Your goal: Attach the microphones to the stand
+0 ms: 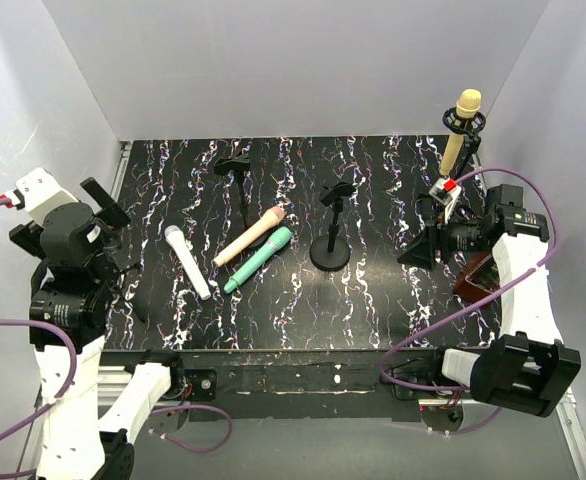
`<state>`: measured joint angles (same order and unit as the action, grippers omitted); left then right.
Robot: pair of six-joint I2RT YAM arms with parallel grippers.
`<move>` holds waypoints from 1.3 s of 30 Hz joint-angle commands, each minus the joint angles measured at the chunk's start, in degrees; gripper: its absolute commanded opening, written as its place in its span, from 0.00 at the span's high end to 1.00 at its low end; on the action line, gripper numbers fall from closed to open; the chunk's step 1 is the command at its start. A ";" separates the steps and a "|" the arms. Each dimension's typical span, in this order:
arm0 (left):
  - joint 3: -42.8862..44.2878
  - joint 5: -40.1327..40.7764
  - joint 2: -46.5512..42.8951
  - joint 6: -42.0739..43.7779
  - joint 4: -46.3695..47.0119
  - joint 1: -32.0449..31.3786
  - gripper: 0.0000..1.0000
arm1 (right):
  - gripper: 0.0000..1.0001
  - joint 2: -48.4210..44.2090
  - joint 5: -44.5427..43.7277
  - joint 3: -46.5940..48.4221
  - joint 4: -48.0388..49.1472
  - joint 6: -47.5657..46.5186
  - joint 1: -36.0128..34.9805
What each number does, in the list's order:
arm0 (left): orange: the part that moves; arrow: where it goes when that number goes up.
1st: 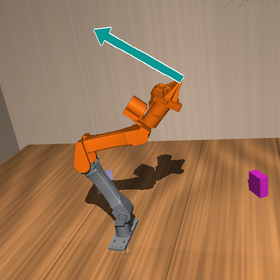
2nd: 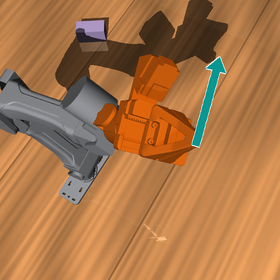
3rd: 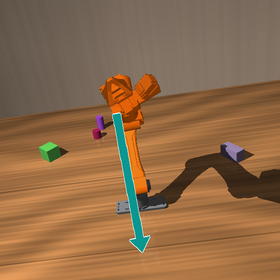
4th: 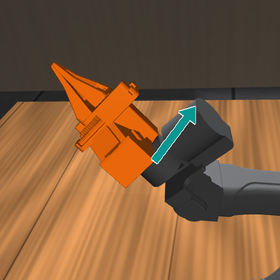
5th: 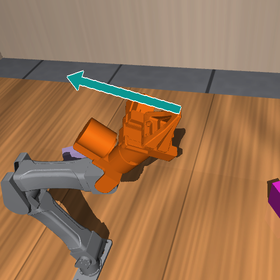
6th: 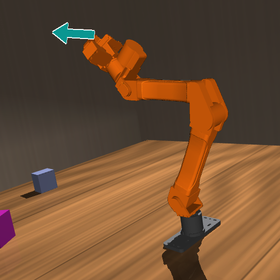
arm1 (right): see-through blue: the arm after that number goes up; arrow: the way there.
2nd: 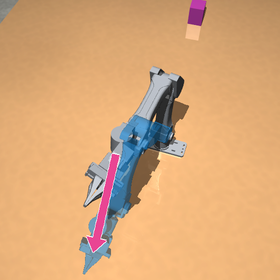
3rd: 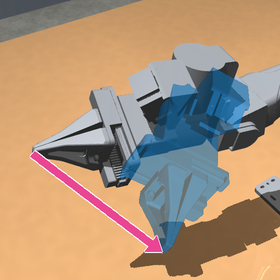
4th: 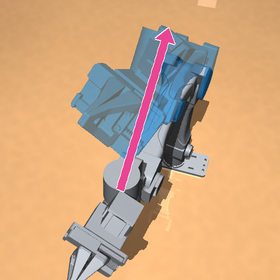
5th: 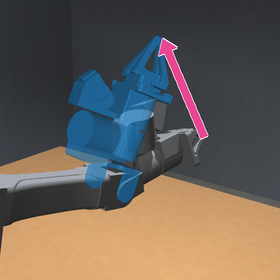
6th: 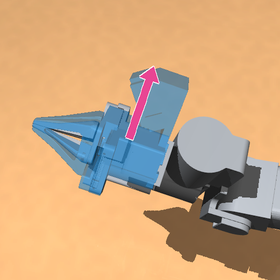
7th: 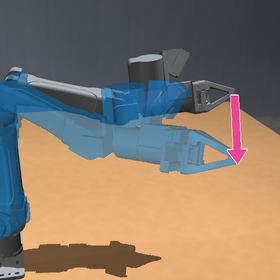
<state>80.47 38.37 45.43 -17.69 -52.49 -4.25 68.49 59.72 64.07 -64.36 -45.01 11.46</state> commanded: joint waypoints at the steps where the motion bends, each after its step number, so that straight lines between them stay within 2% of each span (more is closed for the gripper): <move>1: -1.89 10.31 0.27 1.61 -1.38 -0.14 0.02 | 0.29 -2.74 3.90 2.46 3.98 6.52 -0.92; 7: -1.98 8.92 4.75 0.56 -3.31 -0.14 0.02 | 0.28 -4.06 7.68 -1.13 7.13 6.69 -2.41; 11: 0.65 6.29 7.91 0.73 -3.94 -0.14 0.02 | 0.28 -5.47 10.76 -5.18 10.39 6.96 -3.11; 16: 5.04 6.90 14.58 2.14 -4.72 1.17 0.02 | 0.28 -7.93 13.74 -11.76 16.18 7.13 -3.20; 20: 8.22 5.75 18.64 2.22 -4.74 6.16 0.02 | 0.28 -7.58 6.22 -9.76 12.42 3.01 -8.19; 22: 7.08 5.49 18.82 1.96 -3.68 7.67 0.02 | 0.27 -7.93 2.08 -9.93 13.20 2.65 -13.98; 26: 4.18 -1.02 12.68 -0.24 -0.87 9.35 0.02 | 0.26 -9.42 -3.73 -11.86 16.45 3.61 -21.82; 30: -0.65 0.65 10.03 5.64 2.12 9.61 0.02 | 0.25 -10.13 -4.00 -12.04 17.69 4.84 -24.64; 34: -3.03 -0.83 13.36 8.99 4.41 11.89 0.02 | 0.25 -10.92 -3.56 -12.66 18.83 6.25 -25.53; 39: -2.33 -4.26 18.11 6.45 5.29 15.49 0.02 | 0.24 -11.71 -3.56 -12.92 19.80 7.31 -25.79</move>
<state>78.81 37.67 59.68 -11.14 -48.97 9.13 57.91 56.18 51.40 -46.98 -39.05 -13.91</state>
